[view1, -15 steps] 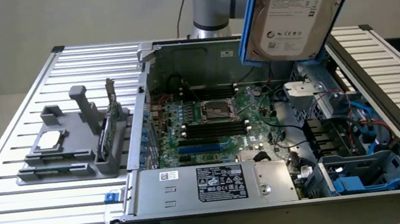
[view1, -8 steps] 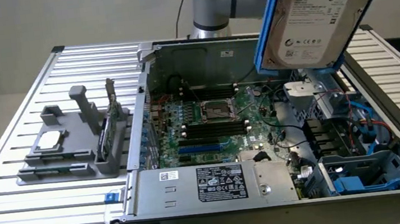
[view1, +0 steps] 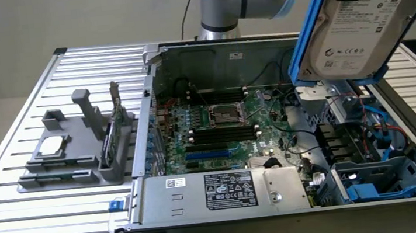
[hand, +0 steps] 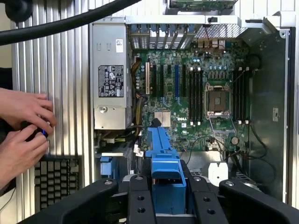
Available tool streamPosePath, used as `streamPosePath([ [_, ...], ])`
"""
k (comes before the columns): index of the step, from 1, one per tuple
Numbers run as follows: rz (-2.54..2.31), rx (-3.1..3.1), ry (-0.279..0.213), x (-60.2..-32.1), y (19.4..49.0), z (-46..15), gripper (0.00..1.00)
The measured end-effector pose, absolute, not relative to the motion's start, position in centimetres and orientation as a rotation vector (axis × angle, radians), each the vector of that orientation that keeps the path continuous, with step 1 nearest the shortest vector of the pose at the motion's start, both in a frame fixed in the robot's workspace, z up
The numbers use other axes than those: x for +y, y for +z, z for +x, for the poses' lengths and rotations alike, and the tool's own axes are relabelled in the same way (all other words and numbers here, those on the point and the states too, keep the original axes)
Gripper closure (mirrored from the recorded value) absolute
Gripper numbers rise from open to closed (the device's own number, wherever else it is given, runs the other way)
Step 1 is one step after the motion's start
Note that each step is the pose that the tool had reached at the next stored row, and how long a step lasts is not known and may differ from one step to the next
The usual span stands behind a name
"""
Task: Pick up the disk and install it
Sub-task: 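Pick up the disk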
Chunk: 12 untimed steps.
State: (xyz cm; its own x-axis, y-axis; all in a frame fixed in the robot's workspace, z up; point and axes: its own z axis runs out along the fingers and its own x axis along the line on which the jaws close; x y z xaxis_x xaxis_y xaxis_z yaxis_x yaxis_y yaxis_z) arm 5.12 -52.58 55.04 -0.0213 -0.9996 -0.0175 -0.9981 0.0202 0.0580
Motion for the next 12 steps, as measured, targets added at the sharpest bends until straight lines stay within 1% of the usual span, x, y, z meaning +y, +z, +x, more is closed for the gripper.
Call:
streamPosePath([
  [12, 2.178, -2.224, -0.084, -55.6, 54.9, 8.5, 0.67],
])
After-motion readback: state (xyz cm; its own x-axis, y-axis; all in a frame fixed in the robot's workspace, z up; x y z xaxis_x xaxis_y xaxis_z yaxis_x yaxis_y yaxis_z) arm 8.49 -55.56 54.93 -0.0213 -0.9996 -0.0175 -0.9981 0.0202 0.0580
